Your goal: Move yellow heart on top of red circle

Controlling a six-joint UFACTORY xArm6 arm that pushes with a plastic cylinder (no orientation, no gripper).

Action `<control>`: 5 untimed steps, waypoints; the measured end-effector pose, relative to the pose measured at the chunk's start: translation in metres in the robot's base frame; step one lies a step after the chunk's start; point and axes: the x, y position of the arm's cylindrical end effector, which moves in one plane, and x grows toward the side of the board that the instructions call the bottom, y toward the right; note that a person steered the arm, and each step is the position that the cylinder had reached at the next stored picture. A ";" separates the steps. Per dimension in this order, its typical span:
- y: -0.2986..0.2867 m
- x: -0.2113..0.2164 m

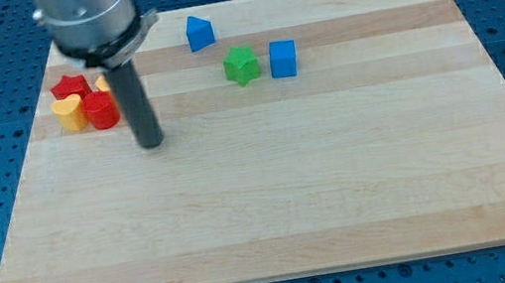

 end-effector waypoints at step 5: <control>-0.142 -0.076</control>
